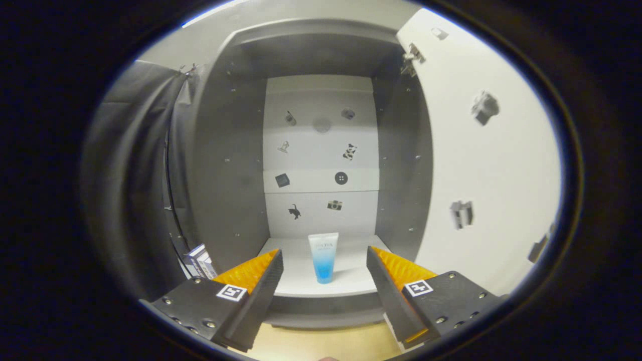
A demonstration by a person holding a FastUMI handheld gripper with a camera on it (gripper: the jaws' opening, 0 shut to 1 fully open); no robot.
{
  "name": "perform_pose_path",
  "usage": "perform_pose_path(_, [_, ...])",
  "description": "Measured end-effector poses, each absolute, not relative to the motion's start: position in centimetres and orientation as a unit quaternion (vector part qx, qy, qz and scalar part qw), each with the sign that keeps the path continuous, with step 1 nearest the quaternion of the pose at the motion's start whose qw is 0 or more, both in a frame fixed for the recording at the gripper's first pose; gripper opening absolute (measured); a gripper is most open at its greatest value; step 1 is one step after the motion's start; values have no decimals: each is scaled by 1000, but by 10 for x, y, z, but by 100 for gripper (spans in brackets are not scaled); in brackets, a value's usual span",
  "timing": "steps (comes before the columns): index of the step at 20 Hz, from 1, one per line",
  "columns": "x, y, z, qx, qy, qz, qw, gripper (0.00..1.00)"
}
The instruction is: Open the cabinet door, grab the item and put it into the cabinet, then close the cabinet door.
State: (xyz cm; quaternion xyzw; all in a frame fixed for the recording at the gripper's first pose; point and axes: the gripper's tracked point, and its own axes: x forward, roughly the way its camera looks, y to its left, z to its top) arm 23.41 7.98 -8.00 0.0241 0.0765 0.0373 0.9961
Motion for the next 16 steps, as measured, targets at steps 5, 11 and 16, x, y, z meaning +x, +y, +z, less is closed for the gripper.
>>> perform_pose_path(5, [143, 60, -68, 25, 77, 11, 997, 98])
perform_pose_path(11, [48, 8, -54, 42, 74, -47, 995, 98])
perform_pose_path(16, [-26, -70, -56, 40, 84, -120, 988, 98])
